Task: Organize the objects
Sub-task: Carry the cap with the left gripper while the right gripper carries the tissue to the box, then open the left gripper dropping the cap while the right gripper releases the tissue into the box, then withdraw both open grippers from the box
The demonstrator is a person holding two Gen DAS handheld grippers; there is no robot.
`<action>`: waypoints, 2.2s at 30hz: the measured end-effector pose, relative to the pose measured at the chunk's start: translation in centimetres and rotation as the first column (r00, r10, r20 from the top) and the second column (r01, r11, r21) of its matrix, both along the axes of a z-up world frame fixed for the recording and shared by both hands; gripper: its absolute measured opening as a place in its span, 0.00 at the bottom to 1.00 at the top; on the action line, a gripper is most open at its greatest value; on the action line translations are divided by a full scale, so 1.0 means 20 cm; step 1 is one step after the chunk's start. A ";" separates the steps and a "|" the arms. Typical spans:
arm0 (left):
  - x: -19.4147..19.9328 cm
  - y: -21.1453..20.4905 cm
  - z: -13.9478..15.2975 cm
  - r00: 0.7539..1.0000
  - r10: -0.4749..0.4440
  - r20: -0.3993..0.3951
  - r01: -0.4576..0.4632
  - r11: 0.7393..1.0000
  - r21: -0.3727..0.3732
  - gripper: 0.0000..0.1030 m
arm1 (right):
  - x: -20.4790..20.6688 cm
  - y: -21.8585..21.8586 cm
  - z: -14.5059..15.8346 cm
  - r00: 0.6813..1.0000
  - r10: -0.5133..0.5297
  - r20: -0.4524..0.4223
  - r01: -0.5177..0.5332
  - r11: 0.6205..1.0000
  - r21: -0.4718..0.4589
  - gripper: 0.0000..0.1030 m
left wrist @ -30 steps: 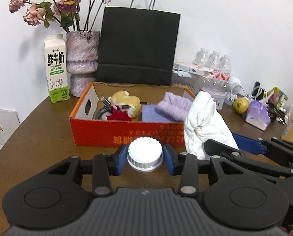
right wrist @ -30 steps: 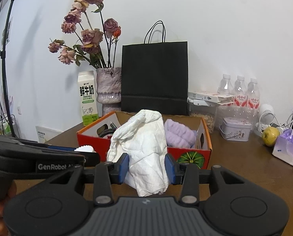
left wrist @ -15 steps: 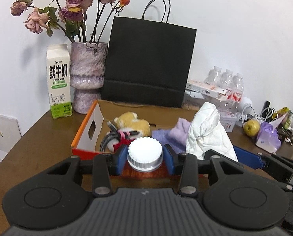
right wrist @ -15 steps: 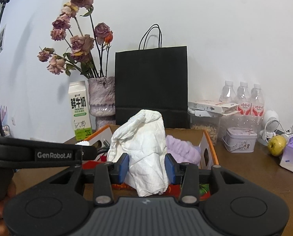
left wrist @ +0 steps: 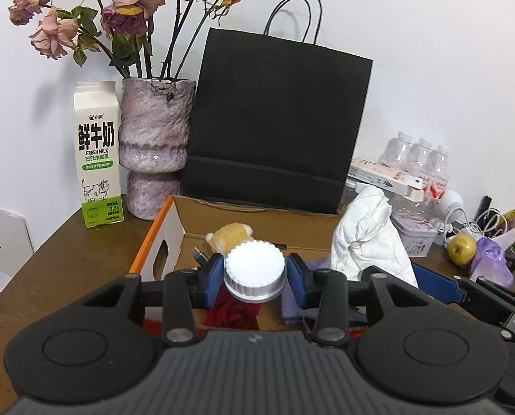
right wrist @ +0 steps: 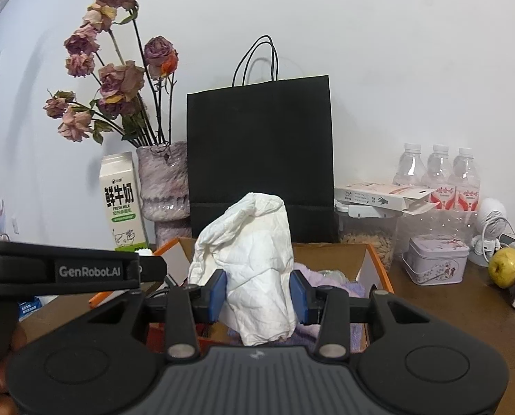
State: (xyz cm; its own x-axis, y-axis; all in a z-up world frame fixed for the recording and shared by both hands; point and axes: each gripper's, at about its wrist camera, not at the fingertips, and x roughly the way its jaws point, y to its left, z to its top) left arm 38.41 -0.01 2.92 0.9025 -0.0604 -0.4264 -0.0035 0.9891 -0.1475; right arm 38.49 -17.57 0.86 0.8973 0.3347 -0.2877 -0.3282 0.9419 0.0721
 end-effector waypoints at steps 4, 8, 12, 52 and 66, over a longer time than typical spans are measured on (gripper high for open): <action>0.08 0.01 -0.01 1.000 0.010 0.001 -0.010 1.000 0.001 0.40 | 0.07 0.01 0.00 1.000 -0.003 0.004 0.003 1.000 0.000 0.38; 0.15 0.03 -0.02 1.000 0.022 0.003 -0.022 1.000 0.002 0.40 | 0.14 0.02 -0.01 1.000 -0.003 0.004 0.003 1.000 -0.004 0.38; 0.21 0.03 -0.03 1.000 0.030 0.002 -0.030 1.000 0.004 0.40 | 0.21 0.03 -0.02 1.000 -0.003 -0.002 0.003 1.000 -0.012 0.38; 0.20 0.12 0.02 0.999 0.041 0.018 -0.042 0.999 0.020 1.00 | 0.27 -0.02 -0.03 0.995 -0.085 -0.054 0.080 0.993 -0.085 1.00; -0.15 0.15 0.05 0.999 0.033 -0.015 -0.033 0.999 0.026 1.00 | -0.06 -0.05 0.03 0.995 -0.069 -0.073 0.063 0.995 -0.080 1.00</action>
